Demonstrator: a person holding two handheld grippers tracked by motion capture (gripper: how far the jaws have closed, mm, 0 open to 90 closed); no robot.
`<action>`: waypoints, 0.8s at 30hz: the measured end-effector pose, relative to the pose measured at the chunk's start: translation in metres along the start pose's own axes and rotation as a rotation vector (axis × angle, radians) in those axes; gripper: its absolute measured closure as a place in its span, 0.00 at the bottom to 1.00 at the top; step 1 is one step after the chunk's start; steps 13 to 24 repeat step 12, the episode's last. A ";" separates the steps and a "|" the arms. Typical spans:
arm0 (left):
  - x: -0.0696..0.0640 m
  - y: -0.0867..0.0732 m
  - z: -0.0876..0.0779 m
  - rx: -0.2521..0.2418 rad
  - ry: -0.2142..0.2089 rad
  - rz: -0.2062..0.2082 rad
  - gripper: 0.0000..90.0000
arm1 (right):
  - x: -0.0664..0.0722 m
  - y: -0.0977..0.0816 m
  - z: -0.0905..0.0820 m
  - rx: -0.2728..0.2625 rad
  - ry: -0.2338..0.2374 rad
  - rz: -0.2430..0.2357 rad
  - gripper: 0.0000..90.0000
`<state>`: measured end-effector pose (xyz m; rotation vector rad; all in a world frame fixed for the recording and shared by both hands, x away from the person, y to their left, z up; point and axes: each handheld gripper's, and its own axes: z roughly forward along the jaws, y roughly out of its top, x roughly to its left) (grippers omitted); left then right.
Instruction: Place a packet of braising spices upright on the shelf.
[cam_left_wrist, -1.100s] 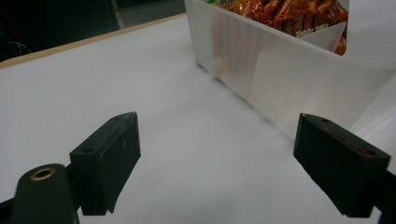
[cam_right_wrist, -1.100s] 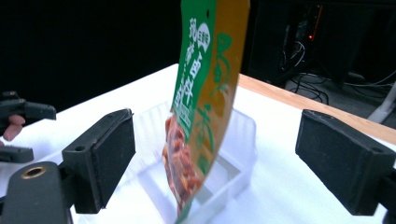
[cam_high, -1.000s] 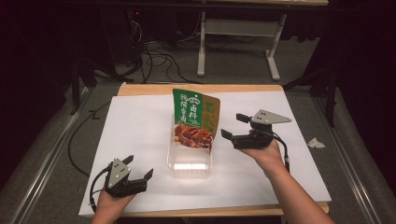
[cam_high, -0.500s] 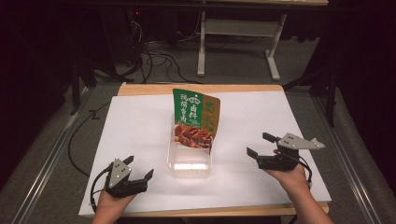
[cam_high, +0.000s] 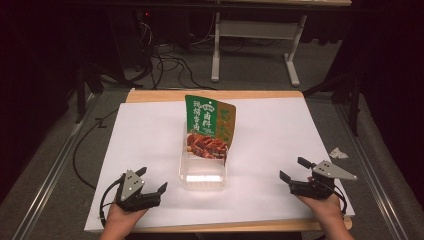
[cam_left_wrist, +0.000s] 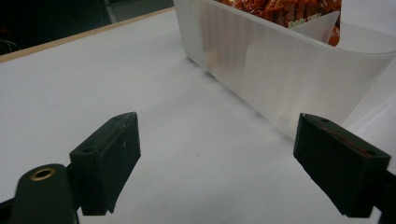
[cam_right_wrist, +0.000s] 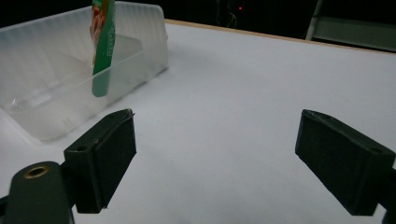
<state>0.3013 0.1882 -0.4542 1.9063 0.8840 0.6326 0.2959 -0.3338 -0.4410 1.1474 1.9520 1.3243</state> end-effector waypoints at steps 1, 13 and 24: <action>0.000 0.000 0.000 0.001 0.000 0.000 0.17 | 0.001 0.000 0.000 0.006 0.001 -0.005 0.14; 0.000 0.000 0.001 0.006 0.000 0.001 0.17 | -0.004 -0.002 0.001 0.005 0.005 0.008 0.14; 0.000 0.000 0.001 0.006 0.000 0.001 0.17 | -0.004 -0.002 0.001 0.005 0.005 0.008 0.14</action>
